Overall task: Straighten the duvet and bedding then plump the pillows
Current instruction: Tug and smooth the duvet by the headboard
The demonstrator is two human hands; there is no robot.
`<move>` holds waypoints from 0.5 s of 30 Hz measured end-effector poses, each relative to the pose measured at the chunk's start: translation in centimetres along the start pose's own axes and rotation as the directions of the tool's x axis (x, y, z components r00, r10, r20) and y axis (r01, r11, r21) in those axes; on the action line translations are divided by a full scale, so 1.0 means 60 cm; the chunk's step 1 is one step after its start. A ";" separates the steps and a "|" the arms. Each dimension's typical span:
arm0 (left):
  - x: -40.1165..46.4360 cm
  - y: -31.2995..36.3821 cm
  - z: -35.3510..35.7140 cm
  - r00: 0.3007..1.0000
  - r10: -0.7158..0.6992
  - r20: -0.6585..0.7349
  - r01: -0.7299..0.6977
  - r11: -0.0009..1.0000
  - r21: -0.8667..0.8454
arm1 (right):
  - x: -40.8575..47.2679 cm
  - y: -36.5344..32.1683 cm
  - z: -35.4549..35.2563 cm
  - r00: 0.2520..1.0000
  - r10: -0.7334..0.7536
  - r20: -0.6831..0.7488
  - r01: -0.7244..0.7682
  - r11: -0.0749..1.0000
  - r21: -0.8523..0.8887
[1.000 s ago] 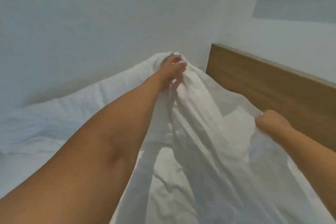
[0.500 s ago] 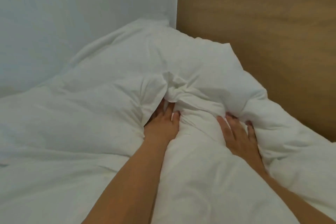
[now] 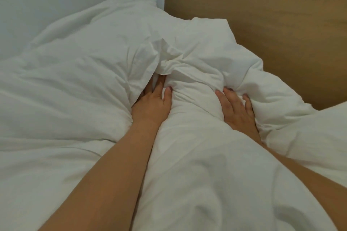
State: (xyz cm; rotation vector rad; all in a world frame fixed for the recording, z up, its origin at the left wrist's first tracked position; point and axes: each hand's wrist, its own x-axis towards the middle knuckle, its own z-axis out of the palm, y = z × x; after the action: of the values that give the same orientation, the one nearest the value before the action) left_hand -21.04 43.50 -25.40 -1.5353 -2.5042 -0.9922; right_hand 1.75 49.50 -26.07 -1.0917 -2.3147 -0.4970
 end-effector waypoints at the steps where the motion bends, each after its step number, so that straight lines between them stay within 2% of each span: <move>1: -0.003 0.000 0.001 1.000 -0.006 0.003 0.006 1.000 0.009 | -0.001 0.001 0.001 1.000 -0.004 -0.010 0.004 1.000 -0.002; 8: -0.013 0.014 -0.008 0.999 0.046 -0.023 -0.044 0.997 0.066 | -0.005 0.008 0.003 0.998 -0.015 -0.056 0.014 1.000 -0.028; 15: -0.035 0.021 -0.026 0.974 0.038 0.224 -0.071 0.987 0.144 | -0.013 0.019 0.018 0.999 -0.034 -0.009 0.034 0.997 0.066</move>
State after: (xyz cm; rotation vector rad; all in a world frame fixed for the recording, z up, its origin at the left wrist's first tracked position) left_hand -19.39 41.39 -24.30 -1.7432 -2.5916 -0.6383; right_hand 2.72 50.31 -27.26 -1.0193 -2.3296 -0.4338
